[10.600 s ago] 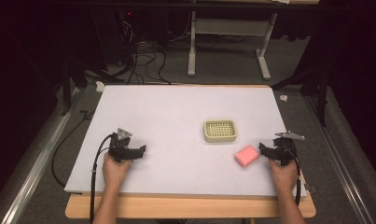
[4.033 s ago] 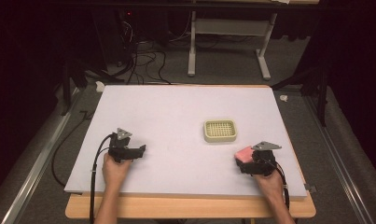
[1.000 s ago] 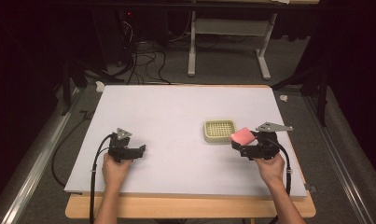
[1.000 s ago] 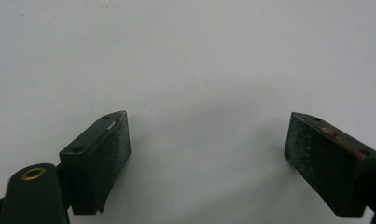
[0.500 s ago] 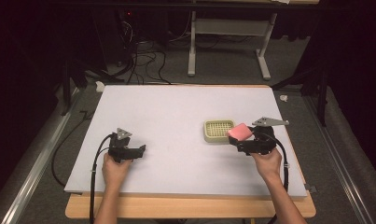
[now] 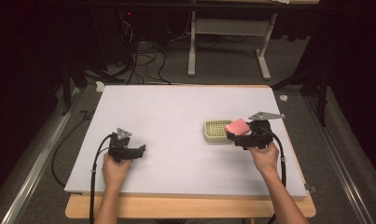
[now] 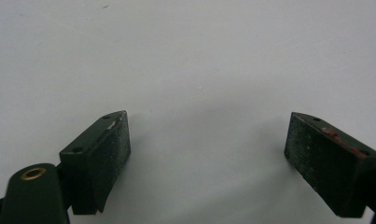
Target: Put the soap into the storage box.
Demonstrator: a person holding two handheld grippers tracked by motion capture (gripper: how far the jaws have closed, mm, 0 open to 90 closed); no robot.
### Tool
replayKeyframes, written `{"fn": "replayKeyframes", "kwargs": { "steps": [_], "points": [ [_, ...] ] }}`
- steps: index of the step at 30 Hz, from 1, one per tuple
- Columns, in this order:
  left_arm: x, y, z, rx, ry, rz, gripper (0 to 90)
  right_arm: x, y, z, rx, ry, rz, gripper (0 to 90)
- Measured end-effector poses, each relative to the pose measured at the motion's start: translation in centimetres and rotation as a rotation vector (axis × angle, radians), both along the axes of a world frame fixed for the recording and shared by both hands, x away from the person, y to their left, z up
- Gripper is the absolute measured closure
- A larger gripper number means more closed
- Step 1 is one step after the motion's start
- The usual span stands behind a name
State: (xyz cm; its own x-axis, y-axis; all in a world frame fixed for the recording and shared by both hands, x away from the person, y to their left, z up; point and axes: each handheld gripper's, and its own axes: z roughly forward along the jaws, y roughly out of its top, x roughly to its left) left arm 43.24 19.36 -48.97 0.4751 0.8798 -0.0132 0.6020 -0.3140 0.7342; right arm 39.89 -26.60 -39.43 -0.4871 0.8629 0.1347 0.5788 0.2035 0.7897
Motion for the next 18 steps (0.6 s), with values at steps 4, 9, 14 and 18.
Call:
{"fn": "replayKeyframes", "kwargs": {
  "steps": [4, 9, 14, 18],
  "points": [
    [0.0, 0.0, 0.0, 0.000, 0.000, 0.000, 14.7, 0.5, 0.3, 0.0, -0.009, 0.004, -0.001, 13.8],
    [0.0, 0.0, 0.0, 0.000, 0.000, 0.000, 14.7, 1.0, 0.7, 0.0, -0.020, 0.016, -0.003, 13.8],
    [0.0, 0.0, 0.0, 0.000, 0.000, 0.000, 14.7, 1.6, 1.1, -0.3, -0.027, 0.037, -0.013, 13.8],
    [0.0, 0.0, 0.0, 0.000, 0.000, 0.000, 14.7, 2.0, 1.3, -0.5, -0.034, 0.043, -0.017, 13.8]
  ]
}}
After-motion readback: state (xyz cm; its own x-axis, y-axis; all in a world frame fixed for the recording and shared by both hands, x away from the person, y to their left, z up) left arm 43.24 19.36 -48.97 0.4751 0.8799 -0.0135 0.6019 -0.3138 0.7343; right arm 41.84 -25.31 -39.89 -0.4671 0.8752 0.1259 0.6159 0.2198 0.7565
